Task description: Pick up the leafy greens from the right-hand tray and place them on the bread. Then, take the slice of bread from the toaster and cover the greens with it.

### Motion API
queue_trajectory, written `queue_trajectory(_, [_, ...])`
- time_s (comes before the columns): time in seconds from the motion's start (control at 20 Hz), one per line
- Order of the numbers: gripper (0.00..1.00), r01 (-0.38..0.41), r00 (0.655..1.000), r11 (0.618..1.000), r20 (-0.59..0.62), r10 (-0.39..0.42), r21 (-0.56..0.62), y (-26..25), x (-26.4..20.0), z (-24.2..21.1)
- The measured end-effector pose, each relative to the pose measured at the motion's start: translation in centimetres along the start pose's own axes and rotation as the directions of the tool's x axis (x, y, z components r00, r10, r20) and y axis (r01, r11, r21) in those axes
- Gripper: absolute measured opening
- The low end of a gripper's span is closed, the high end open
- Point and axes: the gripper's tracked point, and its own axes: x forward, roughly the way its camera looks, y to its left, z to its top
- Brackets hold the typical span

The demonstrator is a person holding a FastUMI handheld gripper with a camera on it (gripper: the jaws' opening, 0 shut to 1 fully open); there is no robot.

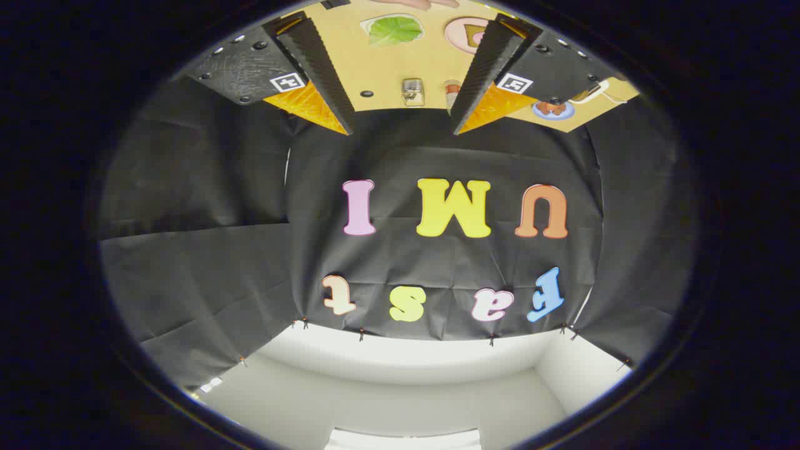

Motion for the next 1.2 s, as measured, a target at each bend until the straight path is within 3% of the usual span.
queue_trajectory(0.7, [0.95, -0.054, 0.991, 0.998, -0.12, 0.052, -0.015, -3.0, 0.7, -3.6])
queue_trajectory(0.9, [0.95, -0.058, 0.978, 0.998, -0.202, 0.051, -0.029, -4.3, 2.5, -7.5])
queue_trajectory(1.2, [0.95, -0.09, 0.93, 0.993, -0.362, 0.057, -0.075, -6.4, 6.0, -15.7])
